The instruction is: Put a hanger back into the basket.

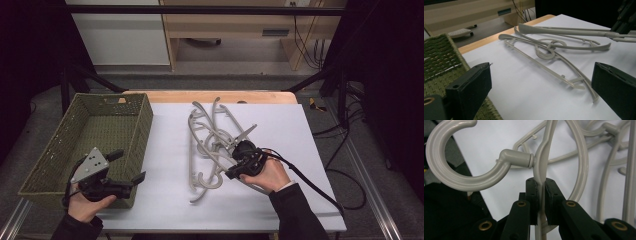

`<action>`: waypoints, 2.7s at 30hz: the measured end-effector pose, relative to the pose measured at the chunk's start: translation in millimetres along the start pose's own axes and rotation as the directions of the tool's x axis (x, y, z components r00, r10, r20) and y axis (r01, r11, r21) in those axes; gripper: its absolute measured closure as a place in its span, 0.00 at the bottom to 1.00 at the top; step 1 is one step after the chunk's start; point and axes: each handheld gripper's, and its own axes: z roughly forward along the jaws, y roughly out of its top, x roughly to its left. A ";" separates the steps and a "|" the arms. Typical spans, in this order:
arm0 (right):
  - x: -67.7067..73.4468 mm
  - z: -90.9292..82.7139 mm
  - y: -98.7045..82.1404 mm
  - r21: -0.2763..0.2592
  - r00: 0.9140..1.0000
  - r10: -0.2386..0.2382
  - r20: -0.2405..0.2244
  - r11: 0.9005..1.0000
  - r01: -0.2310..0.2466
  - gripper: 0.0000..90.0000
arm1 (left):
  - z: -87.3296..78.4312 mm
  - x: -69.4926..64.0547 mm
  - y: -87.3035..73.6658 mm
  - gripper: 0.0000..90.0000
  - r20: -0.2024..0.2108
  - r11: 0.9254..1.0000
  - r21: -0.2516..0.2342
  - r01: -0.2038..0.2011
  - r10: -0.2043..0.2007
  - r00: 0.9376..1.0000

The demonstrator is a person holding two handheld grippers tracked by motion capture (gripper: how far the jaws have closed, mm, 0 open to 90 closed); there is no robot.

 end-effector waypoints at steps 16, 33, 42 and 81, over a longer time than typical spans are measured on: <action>15.0 2.9 1.7 0.005 0.964 -0.174 -0.201 0.984 0.179 0.92 | 28.6 -45.2 21.8 0.03 0.128 0.950 0.125 -0.286 0.271 0.954; 20.0 0.6 -3.0 0.027 0.931 -0.216 -0.295 0.972 0.234 0.92 | 67.7 -93.7 41.4 0.15 0.265 0.794 0.145 -0.590 0.543 0.797; 22.2 3.9 -4.1 0.039 0.915 -0.235 -0.328 0.964 0.262 0.92 | 83.4 -103.5 40.0 0.31 0.305 0.691 0.141 -0.709 0.651 0.696; 24.9 6.1 -5.0 0.041 0.887 -0.270 -0.374 0.951 0.307 0.90 | 85.4 -117.2 19.7 0.88 0.383 0.559 0.059 -0.827 0.753 0.536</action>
